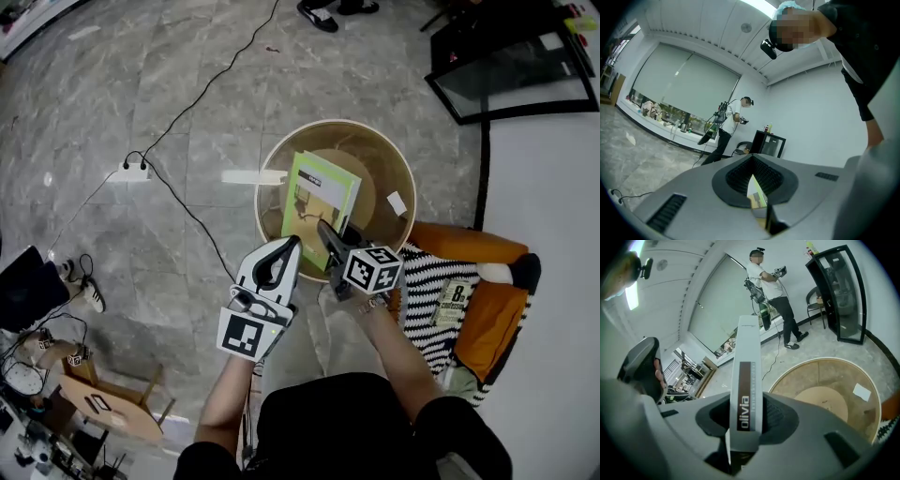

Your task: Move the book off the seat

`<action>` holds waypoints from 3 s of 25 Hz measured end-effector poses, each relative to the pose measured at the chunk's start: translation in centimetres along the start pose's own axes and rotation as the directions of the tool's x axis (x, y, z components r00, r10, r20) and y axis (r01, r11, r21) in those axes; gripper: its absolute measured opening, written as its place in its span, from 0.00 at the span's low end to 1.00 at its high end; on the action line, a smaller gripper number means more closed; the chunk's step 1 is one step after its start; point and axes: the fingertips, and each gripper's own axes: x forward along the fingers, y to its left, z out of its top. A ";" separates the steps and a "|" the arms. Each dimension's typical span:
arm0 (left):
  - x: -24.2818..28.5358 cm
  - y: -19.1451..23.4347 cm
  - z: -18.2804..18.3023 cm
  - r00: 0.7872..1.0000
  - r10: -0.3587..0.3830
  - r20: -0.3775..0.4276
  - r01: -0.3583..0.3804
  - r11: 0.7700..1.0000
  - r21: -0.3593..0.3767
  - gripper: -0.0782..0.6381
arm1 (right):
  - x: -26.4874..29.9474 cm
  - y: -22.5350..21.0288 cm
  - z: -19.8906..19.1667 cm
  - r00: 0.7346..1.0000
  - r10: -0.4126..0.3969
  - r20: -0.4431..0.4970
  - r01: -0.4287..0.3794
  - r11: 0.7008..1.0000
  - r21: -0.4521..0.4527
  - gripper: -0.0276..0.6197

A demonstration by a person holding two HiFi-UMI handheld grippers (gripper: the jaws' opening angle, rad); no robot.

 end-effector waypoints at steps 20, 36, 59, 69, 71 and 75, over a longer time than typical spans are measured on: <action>4.3 14.1 -10.6 0.998 0.039 -0.055 -0.042 0.997 -0.061 0.12 | 17.0 -8.2 -5.9 0.989 -0.079 -0.128 0.097 0.986 0.136 0.25; 3.4 15.5 -17.1 0.998 0.010 -0.058 -0.014 0.998 -0.064 0.12 | 20.0 -11.1 -7.7 0.995 -0.035 -0.089 0.054 0.973 0.223 0.26; 3.6 15.6 -20.4 0.996 0.010 -0.090 -0.016 0.998 -0.067 0.12 | 20.3 -14.7 -8.5 0.964 -0.214 -0.155 0.215 0.977 -0.012 0.41; 4.9 14.8 -21.1 0.996 0.003 -0.094 -0.011 0.996 -0.084 0.12 | 19.2 -18.4 -9.3 0.912 -0.367 -0.185 0.358 0.930 -0.083 0.48; 5.0 14.7 -21.2 0.995 -0.006 -0.098 -0.002 0.996 -0.086 0.12 | 19.2 -18.4 -9.3 0.909 -0.377 -0.179 0.365 0.926 -0.099 0.48; 5.1 14.3 -21.5 0.994 -0.017 -0.108 0.009 0.997 -0.079 0.12 | 19.1 -18.4 -9.2 0.917 -0.359 -0.174 0.351 0.933 -0.075 0.48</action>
